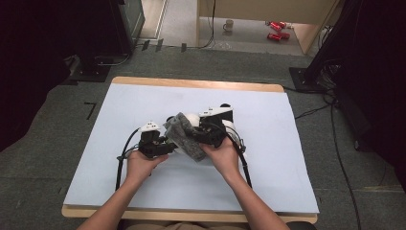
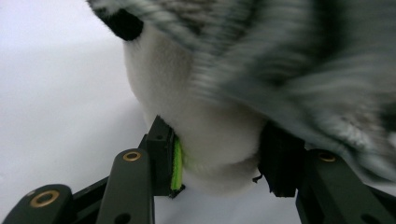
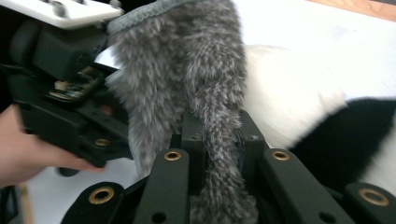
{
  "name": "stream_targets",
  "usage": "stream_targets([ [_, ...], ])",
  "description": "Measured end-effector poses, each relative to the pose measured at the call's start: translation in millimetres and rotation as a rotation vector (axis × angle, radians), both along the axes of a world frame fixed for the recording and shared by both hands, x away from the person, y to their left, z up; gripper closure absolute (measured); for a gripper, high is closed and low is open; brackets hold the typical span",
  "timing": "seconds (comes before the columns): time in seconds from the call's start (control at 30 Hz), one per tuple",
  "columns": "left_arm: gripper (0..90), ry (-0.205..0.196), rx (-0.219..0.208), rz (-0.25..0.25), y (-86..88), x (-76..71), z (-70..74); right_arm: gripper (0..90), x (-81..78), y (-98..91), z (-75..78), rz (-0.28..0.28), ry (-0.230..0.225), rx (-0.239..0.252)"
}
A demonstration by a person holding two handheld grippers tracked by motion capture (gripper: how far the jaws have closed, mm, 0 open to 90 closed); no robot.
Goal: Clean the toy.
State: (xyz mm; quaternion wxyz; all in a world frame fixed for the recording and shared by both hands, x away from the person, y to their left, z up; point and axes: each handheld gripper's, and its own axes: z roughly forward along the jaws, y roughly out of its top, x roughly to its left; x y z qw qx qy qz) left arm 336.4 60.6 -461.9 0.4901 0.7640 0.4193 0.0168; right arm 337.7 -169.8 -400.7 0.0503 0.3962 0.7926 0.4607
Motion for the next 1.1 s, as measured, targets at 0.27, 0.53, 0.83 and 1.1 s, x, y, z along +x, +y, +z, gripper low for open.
stream_targets([
  [0.27, 54.4, 0.023, -0.008, -0.017, 5.3, 6.9, 1.4, 78.8, 5.7, -22.3, 0.8, -0.043, -0.007, -0.023],
  [0.53, 54.5, 0.047, -0.037, -0.018, 9.0, 17.4, -0.7, 79.0, 6.6, -57.2, 12.3, -0.138, -0.017, -0.010],
  [0.83, 54.4, 0.060, -0.053, -0.019, 10.1, 25.7, -1.5, 78.7, 8.0, -96.7, 14.4, -0.241, -0.013, 0.036],
  [1.1, 54.4, 0.078, -0.060, -0.015, 12.4, 29.0, -3.2, 78.3, 8.8, -124.5, 9.6, -0.339, 0.002, 0.030],
])
